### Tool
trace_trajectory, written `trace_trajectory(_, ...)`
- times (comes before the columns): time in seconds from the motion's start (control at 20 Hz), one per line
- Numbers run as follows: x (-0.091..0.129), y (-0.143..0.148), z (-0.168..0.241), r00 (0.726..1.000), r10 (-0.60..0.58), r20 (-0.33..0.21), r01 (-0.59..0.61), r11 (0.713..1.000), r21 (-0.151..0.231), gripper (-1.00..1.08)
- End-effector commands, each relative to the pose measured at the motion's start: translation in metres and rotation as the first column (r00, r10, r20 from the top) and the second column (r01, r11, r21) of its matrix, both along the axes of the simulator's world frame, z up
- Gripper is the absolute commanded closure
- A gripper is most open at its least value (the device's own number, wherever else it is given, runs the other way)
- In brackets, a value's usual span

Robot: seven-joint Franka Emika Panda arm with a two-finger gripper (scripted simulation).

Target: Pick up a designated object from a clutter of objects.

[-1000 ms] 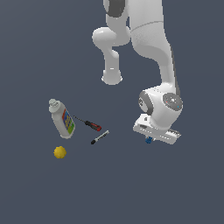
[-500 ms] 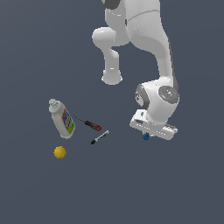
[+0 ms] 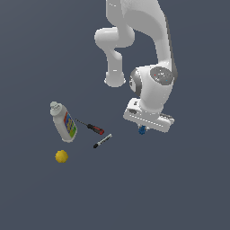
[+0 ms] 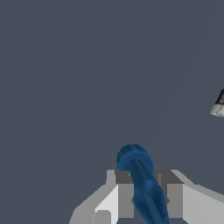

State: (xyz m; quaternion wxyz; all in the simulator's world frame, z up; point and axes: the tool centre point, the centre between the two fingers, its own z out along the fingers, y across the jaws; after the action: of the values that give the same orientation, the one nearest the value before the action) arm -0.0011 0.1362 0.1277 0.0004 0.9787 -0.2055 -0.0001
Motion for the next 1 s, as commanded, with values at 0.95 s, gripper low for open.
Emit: trace_trajectory(0.95,-0.067,-0.142,0.177,1.000,0.000,0.000,0.000,1.000,0.005,1.08)
